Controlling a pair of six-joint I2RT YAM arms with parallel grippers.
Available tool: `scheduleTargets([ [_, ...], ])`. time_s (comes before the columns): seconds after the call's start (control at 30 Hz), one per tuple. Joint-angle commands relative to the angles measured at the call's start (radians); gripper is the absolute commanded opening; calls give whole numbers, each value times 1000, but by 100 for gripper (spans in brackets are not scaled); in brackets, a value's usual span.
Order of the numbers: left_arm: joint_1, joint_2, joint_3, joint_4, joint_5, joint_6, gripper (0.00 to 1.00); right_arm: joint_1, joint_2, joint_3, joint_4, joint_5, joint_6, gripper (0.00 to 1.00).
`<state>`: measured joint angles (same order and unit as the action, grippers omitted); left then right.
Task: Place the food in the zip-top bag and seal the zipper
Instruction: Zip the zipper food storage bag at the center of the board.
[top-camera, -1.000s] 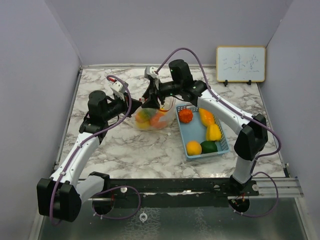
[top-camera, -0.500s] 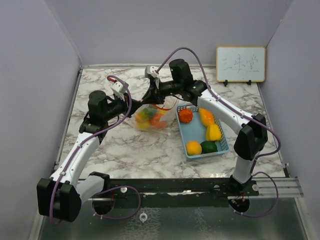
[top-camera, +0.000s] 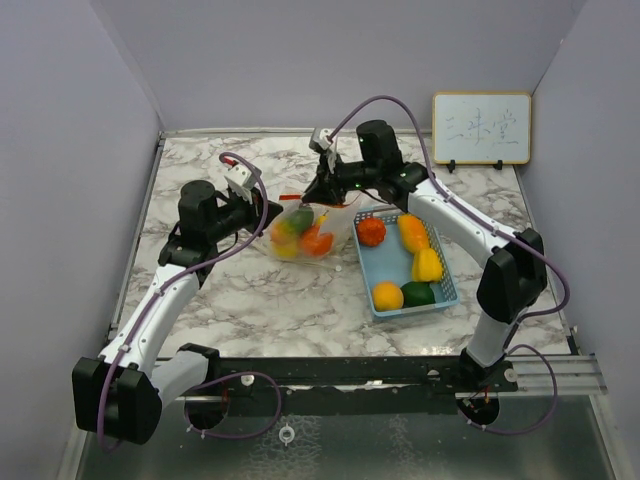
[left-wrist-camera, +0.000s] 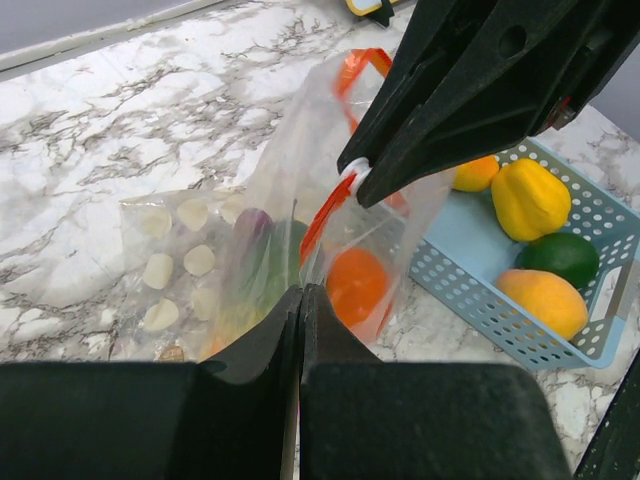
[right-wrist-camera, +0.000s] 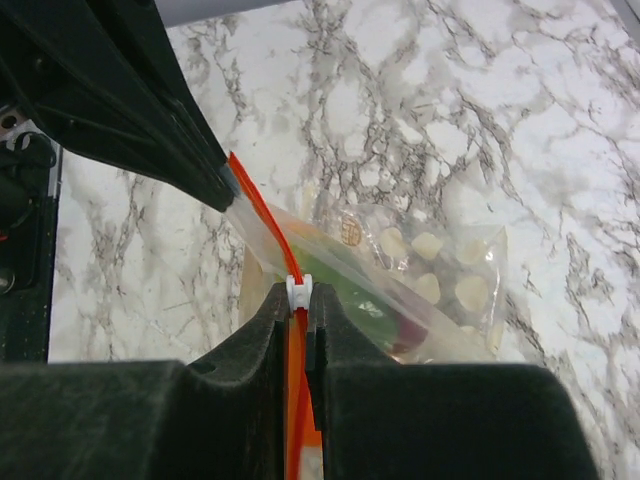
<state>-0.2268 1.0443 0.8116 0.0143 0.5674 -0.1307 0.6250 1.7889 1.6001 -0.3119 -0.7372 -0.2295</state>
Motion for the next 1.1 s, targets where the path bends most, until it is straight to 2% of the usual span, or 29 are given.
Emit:
scheduleTargets([
  [0.0,11,-19,31,-42,-66,36,0,-65,-70,-25,23,99,-10,2],
  [0.2,12,-17,30,-43,-66,40,0,-73,-84,-31,22,78,-15,2],
  [0.27,14,-18,31,-56,-105,45,0,-73,-82,-31,10,98,-30,2],
  [0.5,24,-61,38,-80,-473,31,0,-83,-115,-94,12,389,-42,2],
  [0.6,26,-61,64,-85,-557,28,0,-88,-127,-117,-2,507,-20,2],
  [0.83,26,-36,162,-123,-613,16,0,-90,-145,-165,-37,764,11,2],
  [1.0,26,-26,222,-131,-609,14,0,-90,-156,-142,-47,801,17,2],
  [1.07,27,-21,243,-137,-618,16,0,-90,-160,-115,-62,763,21,7],
])
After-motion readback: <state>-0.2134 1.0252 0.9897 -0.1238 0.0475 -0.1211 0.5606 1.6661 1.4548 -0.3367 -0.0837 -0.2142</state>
